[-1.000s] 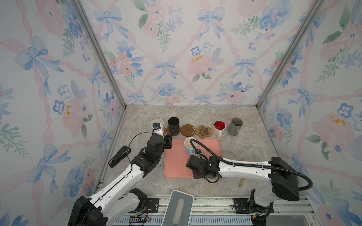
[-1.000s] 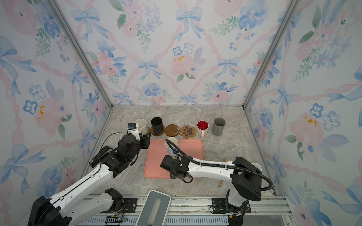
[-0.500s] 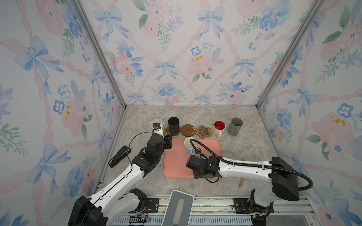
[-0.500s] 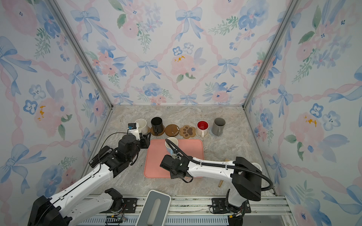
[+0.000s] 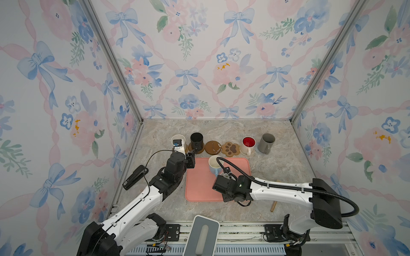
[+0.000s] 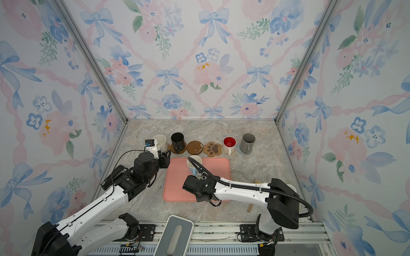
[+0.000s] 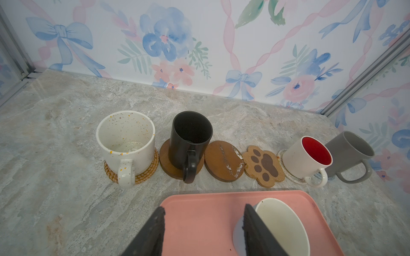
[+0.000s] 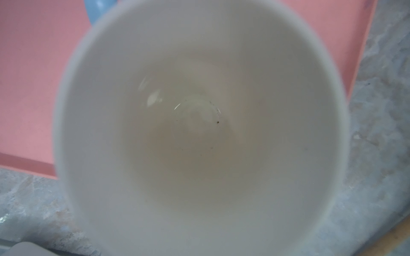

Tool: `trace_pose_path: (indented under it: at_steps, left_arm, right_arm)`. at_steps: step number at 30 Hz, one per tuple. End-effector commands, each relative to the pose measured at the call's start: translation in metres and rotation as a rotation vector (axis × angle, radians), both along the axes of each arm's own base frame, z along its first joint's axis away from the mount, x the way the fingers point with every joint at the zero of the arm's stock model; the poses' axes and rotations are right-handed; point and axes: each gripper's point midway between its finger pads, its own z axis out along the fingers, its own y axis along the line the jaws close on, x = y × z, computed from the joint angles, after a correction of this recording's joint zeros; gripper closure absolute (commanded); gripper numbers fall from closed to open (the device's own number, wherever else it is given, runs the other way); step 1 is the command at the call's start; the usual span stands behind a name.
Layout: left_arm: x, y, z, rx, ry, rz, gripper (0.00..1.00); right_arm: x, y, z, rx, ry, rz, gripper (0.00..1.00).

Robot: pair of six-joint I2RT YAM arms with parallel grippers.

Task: Place cups on coasters
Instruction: Pick up the cup from the tray, then place the cup on the coaster.

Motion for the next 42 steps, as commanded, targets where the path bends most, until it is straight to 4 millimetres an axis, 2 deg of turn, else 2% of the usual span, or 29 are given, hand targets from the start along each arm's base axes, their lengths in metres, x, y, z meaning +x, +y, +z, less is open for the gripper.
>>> trace_pose_path:
  at_steps: [1, 8, 14, 22, 31, 42]
  left_arm:
    - [0.000, -0.004, -0.001, -0.007, -0.001, -0.014, 0.47]
    - [-0.001, -0.004, 0.001, -0.011, -0.006, -0.018, 0.47]
    - [-0.003, -0.003, 0.004, -0.016, -0.015, -0.017, 0.47]
    - [-0.002, -0.001, 0.004, -0.002, -0.016, -0.008, 0.47]
    - [-0.002, 0.001, 0.005, 0.001, -0.020, 0.000, 0.47]
    - [-0.002, -0.001, 0.003, -0.012, -0.014, 0.000, 0.47]
  right_arm:
    - [0.013, -0.005, 0.027, 0.027, -0.082, -0.017, 1.00]
    - [0.026, -0.006, 0.041, 0.068, -0.108, -0.016, 1.00]
    - [0.046, -0.011, 0.060, 0.077, -0.156, -0.015, 1.00]
    - [0.087, -0.024, 0.077, 0.087, -0.212, -0.053, 1.00]
    - [0.141, -0.032, 0.086, 0.078, -0.243, -0.049, 1.00]
    - [0.198, -0.033, 0.085, 0.098, -0.251, -0.051, 1.00]
